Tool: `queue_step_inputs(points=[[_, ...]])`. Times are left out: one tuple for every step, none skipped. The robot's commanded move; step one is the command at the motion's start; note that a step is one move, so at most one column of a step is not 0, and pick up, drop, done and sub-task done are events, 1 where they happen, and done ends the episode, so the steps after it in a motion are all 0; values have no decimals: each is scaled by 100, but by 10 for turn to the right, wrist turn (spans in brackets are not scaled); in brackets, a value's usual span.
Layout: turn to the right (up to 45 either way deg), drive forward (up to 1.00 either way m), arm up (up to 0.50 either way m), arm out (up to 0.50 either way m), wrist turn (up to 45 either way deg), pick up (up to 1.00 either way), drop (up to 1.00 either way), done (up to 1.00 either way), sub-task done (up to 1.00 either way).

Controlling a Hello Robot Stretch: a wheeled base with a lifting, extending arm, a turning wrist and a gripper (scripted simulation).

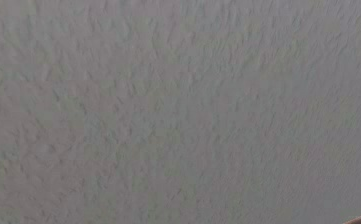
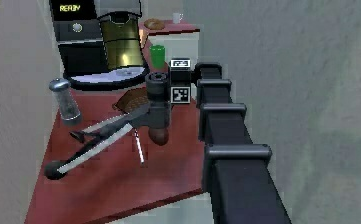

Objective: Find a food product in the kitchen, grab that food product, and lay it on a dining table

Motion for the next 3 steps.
queue_step_inputs(points=[[0, 0, 0, 0, 450, 0, 0, 0, 0], [0, 0, 0, 0, 330, 0, 0, 0, 0], [0, 0, -12, 0, 0, 0, 0, 0, 0]])
